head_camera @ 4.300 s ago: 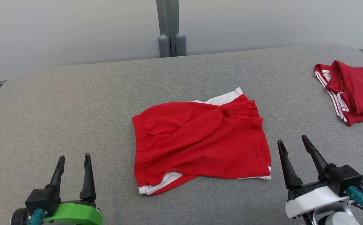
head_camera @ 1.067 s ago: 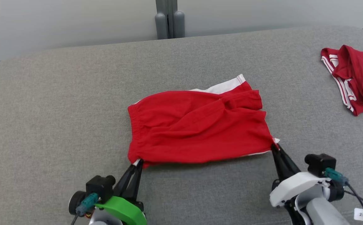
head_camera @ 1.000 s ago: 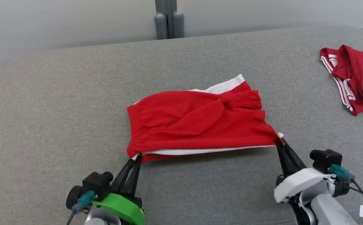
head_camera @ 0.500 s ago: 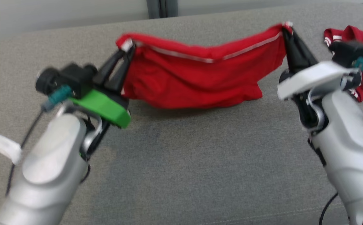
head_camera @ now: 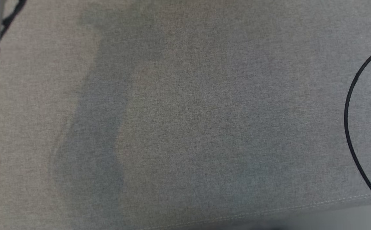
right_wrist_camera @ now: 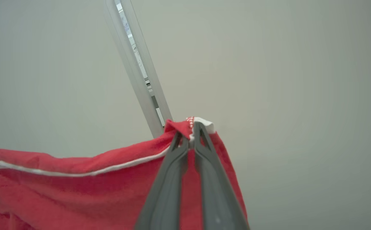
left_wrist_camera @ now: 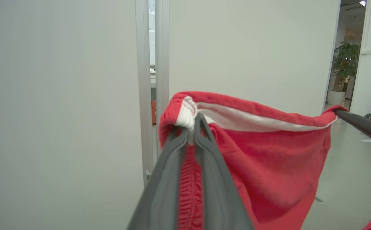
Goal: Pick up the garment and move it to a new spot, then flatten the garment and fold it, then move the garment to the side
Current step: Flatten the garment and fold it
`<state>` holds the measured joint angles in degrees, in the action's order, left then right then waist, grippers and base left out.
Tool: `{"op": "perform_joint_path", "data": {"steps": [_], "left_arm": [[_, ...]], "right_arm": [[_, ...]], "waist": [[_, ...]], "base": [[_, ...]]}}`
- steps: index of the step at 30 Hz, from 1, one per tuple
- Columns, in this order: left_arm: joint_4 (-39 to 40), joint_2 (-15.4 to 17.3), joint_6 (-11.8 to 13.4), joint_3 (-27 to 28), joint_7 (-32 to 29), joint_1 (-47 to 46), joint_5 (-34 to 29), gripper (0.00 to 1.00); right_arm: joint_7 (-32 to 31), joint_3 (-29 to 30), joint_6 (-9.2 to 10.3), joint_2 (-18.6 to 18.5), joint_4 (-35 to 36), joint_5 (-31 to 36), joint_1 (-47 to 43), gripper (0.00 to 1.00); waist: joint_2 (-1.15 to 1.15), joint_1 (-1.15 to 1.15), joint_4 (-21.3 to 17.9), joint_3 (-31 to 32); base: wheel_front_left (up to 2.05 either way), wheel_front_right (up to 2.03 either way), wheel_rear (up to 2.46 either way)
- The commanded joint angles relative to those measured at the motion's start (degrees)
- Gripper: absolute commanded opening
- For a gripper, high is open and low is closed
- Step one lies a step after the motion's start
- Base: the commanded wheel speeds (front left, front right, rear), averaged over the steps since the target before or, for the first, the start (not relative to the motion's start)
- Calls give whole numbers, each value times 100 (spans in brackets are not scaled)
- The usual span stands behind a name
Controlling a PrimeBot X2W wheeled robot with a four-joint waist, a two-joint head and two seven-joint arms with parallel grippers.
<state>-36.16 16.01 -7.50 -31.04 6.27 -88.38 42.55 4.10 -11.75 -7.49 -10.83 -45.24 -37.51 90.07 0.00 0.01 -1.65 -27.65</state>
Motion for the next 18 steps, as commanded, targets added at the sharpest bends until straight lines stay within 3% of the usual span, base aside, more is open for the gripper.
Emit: {"op": "perform_joint_path", "data": {"steps": [1, 8, 14, 18], "left_arm": [[-174, -14, 5, 15, 126, -290, 71, 0], [-654, -19, 5, -357, 464, -594, 322, 0], [-640, 40, 4, -660, 791, 243, 604, 0], [-296, 201, 4, -702, 889, 1338, 625, 0]], "right_arm": [[75, -35, 0, -20, -151, 55, 240, 0], [288, -309, 0, 15, -630, -64, 592, 0], [412, -859, 0, -128, -411, -540, -314, 0], [556, -1293, -1, -337, 107, -1010, -1367, 0]], "waist": [[0, -1, -45, -382], [0, -1, -38, -441], [0, -1, -48, -371], [0, -1, -96, -171]], "base": [[0, 0, 0], [0, 0, 0], [0, 0, 0], [0, 0, 0]]}}
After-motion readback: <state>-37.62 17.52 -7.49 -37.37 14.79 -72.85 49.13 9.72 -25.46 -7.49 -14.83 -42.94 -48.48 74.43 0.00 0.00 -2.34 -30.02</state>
